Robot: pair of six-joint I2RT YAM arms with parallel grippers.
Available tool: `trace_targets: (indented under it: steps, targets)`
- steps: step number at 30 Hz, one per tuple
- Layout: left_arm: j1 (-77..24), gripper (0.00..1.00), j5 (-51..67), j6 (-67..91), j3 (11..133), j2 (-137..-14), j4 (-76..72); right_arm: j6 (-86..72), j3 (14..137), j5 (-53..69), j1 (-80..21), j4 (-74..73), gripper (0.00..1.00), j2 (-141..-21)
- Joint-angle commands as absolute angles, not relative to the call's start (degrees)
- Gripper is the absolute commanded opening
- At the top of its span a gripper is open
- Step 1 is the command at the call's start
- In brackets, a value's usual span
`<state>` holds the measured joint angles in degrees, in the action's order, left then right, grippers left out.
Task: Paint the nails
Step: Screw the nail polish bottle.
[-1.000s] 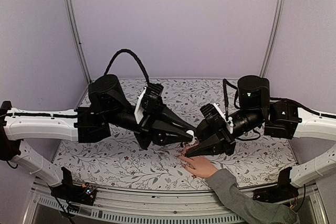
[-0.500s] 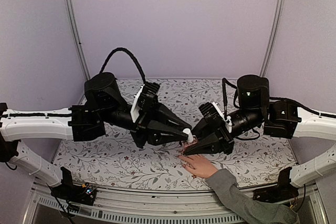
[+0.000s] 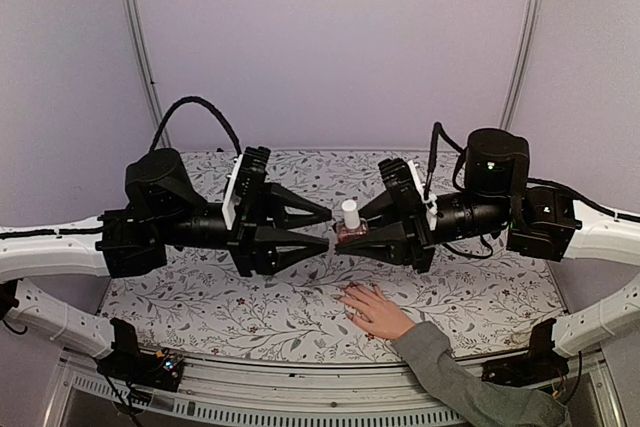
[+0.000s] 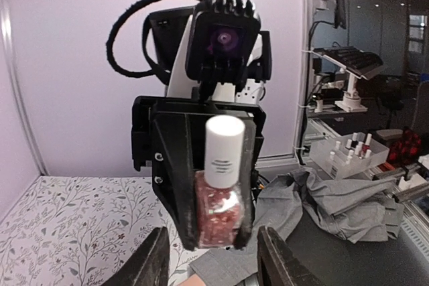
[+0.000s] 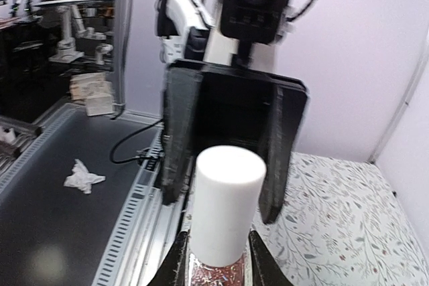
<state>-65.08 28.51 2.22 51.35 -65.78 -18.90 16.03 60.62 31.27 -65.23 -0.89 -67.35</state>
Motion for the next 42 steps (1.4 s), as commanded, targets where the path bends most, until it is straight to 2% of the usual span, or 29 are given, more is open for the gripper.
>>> trace_targets:
  steps: [1,6,11,21,27,34,38,42]
  targets:
    - [-64.7,0.46,14.9,7.2,47.6,-62.4,-23.9,12.4,62.3,8.9,-65.3,1.1,0.0,-68.5]
    - [-65.6,0.46,5.0,9.9,46.4,-61.5,-27.6,11.4,62.3,-1.6,-65.3,0.5,0.0,-70.2]
    - [-65.9,0.45,0.7,11.1,51.1,-65.7,-24.0,10.8,62.9,-6.1,-65.3,0.0,0.0,-71.8]
    - [-66.7,0.44,-4.5,13.9,56.7,-73.3,-25.1,9.9,63.1,-7.0,-65.3,-1.2,0.0,-72.7]
    - [-66.7,0.41,-3.6,14.1,57.6,-75.1,-25.3,9.9,62.8,-6.2,-65.3,-1.3,0.0,-72.2]
    - [-66.7,0.27,-1.8,14.0,57.9,-76.5,-24.8,9.8,62.9,-5.8,-65.3,-0.9,0.0,-71.8]
    - [-66.7,0.1,-1.6,13.7,56.7,-76.3,-25.4,9.6,63.1,-6.1,-65.4,-0.8,0.0,-71.9]
    - [-66.7,0.02,-1.4,13.2,54.7,-75.9,-26.7,8.7,63.5,-5.7,-65.3,-0.5,0.0,-71.7]
